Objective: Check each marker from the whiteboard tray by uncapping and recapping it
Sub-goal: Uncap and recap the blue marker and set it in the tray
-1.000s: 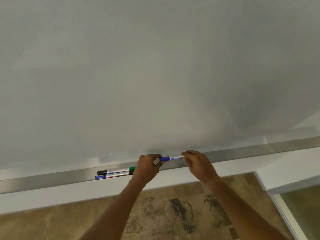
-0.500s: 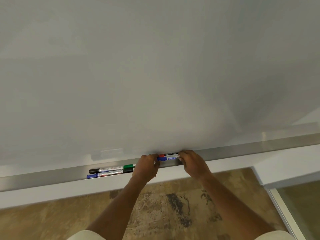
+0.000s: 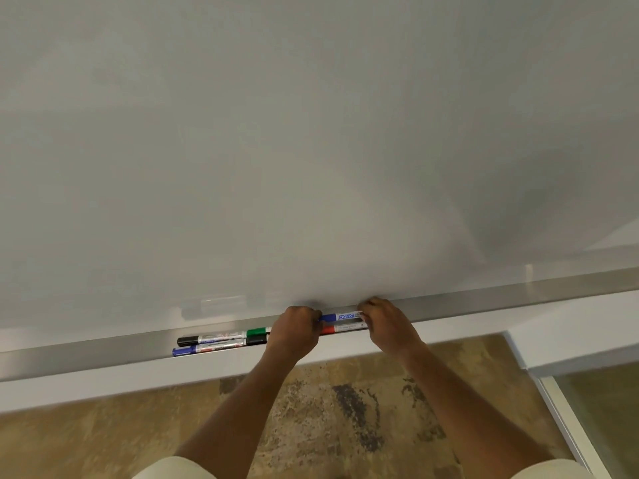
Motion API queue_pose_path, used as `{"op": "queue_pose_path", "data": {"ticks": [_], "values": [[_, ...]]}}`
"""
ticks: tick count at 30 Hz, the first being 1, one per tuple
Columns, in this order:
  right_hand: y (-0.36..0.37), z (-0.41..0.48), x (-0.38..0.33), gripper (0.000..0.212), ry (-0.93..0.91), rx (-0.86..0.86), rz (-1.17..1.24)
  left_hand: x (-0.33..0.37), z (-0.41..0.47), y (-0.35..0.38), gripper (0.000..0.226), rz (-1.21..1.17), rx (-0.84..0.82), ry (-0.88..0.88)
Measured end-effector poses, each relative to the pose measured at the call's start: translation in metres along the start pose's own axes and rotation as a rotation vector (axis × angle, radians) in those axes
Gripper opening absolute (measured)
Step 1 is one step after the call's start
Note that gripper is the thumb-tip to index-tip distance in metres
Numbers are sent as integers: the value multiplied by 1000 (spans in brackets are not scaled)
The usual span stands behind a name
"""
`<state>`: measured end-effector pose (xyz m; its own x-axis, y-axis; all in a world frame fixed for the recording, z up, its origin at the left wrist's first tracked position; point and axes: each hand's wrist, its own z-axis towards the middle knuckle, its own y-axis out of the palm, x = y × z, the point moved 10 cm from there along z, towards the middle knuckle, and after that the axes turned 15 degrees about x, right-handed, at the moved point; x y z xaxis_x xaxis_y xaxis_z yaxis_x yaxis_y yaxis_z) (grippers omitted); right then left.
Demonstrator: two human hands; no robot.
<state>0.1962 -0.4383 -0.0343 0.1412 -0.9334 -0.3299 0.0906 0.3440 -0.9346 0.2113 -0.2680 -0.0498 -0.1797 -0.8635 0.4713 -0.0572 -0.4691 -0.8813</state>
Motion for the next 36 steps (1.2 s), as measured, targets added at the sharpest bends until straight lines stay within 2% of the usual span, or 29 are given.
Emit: {"op": "queue_pose_path", "data": {"ticks": [5, 15, 25, 36], "values": [[12, -4, 0, 32, -1, -51, -45, 5, -2, 4, 33, 129, -34, 80], [20, -10, -5, 45, -33, -79, -133, 14, -4, 2, 33, 131, -19, 118], [23, -15, -13, 47, -62, -46, -115, 13, -6, 2, 25, 59, -19, 71], [29, -16, -17, 47, -68, -58, -105, 5, -10, -4, 31, 37, 24, 23]]}}
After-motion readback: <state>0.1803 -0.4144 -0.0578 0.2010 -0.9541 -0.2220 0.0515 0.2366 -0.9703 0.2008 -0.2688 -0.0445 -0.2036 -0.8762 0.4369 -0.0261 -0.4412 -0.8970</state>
